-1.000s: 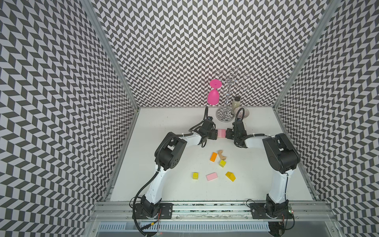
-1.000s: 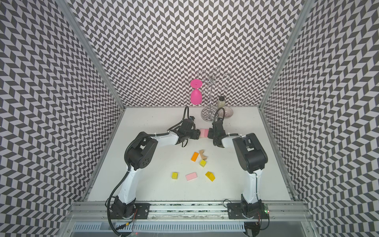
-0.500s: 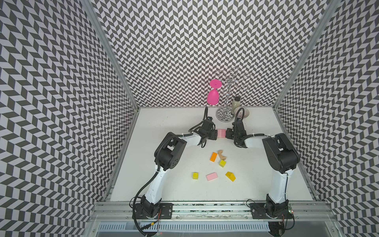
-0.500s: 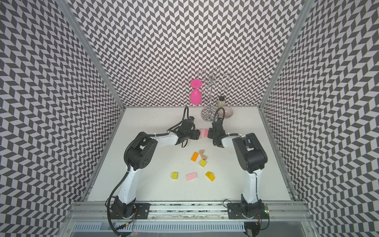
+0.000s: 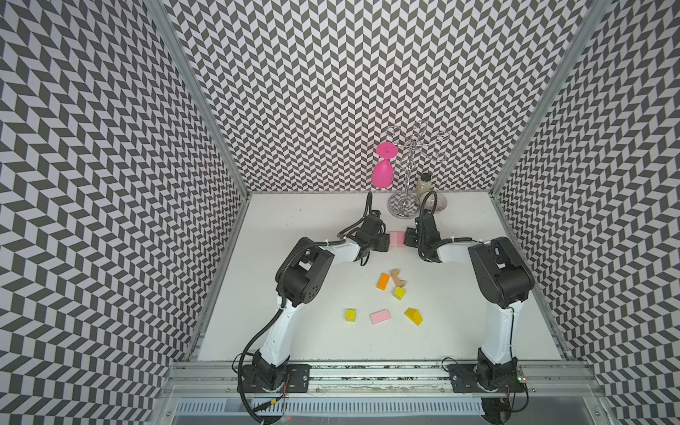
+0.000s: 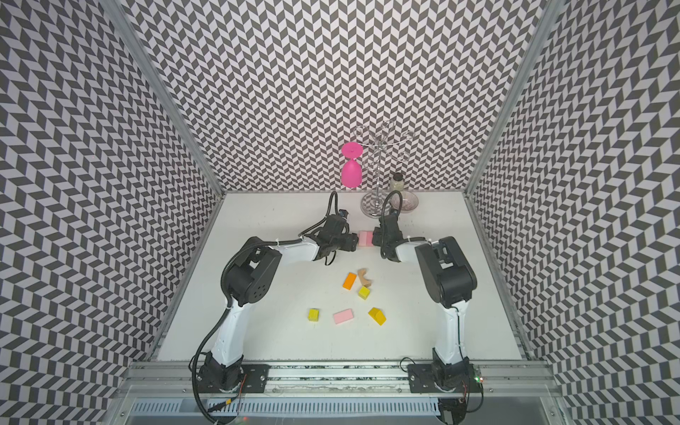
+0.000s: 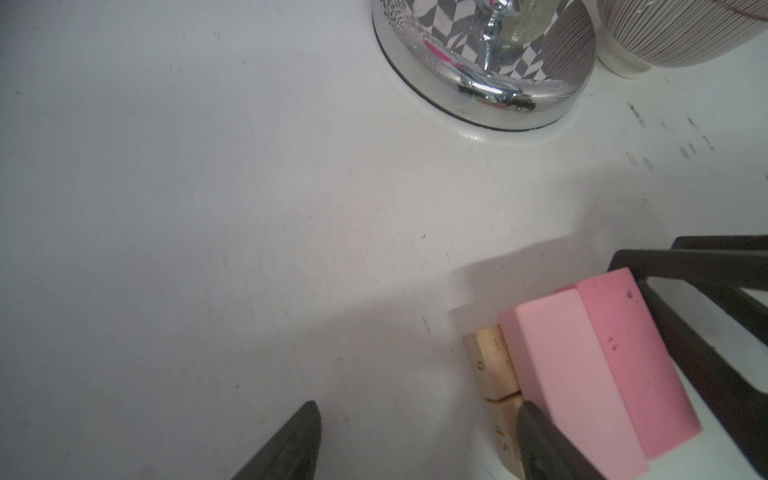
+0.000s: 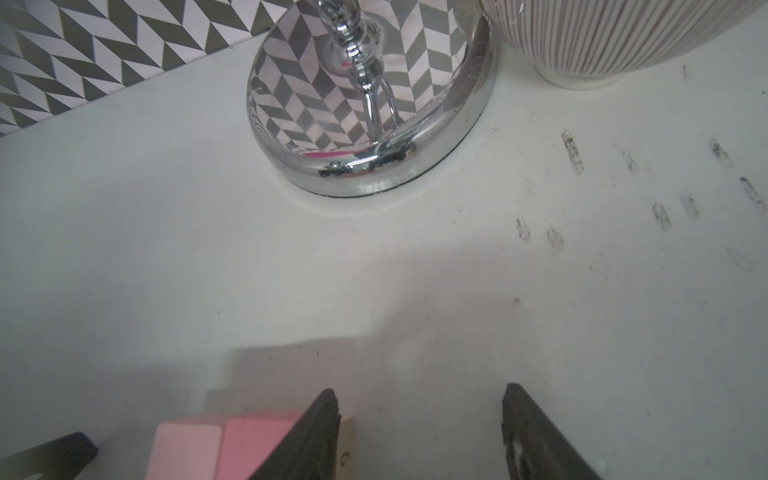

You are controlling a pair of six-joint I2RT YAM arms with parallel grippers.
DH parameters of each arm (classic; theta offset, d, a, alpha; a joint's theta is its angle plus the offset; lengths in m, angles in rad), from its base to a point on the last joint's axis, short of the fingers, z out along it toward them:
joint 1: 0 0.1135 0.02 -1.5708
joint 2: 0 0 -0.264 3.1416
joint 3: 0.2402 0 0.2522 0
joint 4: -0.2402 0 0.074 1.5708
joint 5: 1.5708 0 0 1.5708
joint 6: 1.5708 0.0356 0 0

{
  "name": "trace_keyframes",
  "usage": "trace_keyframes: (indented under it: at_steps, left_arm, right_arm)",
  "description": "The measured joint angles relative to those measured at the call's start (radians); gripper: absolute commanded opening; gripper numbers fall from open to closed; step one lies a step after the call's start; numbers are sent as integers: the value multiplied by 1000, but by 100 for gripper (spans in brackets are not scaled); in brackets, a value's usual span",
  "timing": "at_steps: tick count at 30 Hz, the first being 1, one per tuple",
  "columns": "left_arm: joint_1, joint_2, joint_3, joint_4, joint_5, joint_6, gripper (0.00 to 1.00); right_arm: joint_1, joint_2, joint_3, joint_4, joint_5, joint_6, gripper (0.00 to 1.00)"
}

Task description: Build the wood block tower

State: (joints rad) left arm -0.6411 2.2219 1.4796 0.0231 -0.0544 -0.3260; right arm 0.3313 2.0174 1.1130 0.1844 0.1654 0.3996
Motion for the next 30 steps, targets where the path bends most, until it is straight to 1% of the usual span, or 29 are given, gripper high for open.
trace_keyframes:
  at_steps: [11,14,20,25,30]
  left_arm:
    - [0,-5,-6,0,0,0,76]
    - [0,-5,-7,0,1,0,76]
    - [0,-6,-8,0,1,1,76]
    - [0,-6,-11,5,1,1,76]
    - [0,-6,-13,7,1,3,76]
  right_arm:
    - [0,9,12,-5,3,0,62]
    - [0,9,12,-5,7,1,65]
    - [0,6,6,-6,48,14,77]
    - [-1,-40,-51,-15,89,47,78]
    - [-13,-88,-106,-16,93,69,78]
